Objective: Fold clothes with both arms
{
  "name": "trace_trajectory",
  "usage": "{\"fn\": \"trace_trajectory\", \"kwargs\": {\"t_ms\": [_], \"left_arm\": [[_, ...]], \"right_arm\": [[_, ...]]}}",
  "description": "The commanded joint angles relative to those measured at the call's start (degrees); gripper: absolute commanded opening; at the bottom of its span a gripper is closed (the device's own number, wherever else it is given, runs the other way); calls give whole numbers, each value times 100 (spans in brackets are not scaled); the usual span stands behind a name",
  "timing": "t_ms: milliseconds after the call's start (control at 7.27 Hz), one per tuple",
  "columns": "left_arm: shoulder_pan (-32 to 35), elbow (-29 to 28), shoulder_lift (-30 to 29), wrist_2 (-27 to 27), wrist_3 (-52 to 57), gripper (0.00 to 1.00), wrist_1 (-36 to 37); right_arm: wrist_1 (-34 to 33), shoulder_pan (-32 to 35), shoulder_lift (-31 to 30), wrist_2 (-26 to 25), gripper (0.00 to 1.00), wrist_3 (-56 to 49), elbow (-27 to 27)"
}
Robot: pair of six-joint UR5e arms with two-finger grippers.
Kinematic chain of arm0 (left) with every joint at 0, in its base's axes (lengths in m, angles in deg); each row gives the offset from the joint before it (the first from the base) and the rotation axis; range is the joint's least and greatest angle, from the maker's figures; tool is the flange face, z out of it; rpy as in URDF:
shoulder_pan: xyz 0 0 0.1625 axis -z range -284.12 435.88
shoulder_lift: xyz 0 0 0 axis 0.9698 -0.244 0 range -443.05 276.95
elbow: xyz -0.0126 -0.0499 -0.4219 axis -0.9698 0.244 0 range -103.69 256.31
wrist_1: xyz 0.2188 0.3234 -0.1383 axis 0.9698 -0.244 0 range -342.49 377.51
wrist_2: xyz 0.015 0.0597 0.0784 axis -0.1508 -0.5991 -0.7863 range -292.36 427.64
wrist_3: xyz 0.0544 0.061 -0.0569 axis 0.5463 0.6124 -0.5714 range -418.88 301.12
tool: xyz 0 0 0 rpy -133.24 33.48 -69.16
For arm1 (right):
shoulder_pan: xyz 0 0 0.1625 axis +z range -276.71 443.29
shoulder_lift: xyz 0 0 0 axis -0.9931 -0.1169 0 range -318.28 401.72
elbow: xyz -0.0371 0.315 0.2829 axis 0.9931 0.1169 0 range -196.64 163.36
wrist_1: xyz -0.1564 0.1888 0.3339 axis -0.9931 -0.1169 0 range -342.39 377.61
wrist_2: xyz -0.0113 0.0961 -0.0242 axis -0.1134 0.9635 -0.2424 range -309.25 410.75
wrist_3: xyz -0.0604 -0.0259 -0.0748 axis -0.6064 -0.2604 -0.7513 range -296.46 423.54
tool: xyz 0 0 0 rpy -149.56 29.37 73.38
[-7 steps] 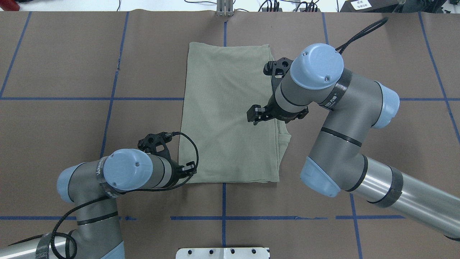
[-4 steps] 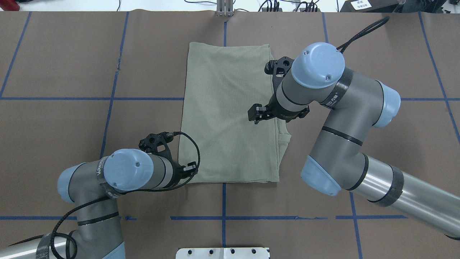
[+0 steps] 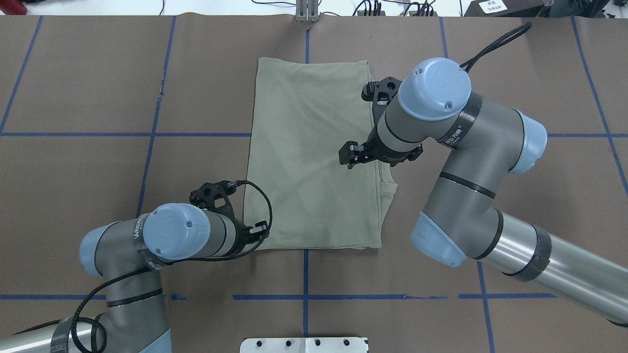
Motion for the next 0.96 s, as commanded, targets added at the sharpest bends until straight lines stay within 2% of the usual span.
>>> {"fn": "trace_trajectory", "kwargs": {"t_ms": [0, 275, 413, 688, 826], "left_arm": [[-9, -10, -4, 9, -3, 46, 13], [-9, -10, -12, 9, -3, 46, 4], [-9, -10, -21, 9, -3, 36, 4], [-113, 8, -21, -26, -38, 0, 4], [-123, 42, -21, -35, -38, 0, 4]], "right_arm": [[0, 14, 0, -7, 100, 0, 3], [0, 14, 0, -7, 100, 0, 3], [0, 14, 0, -7, 100, 0, 3], [0, 32, -9, -7, 100, 0, 3], [9, 32, -9, 2, 100, 0, 3]]}}
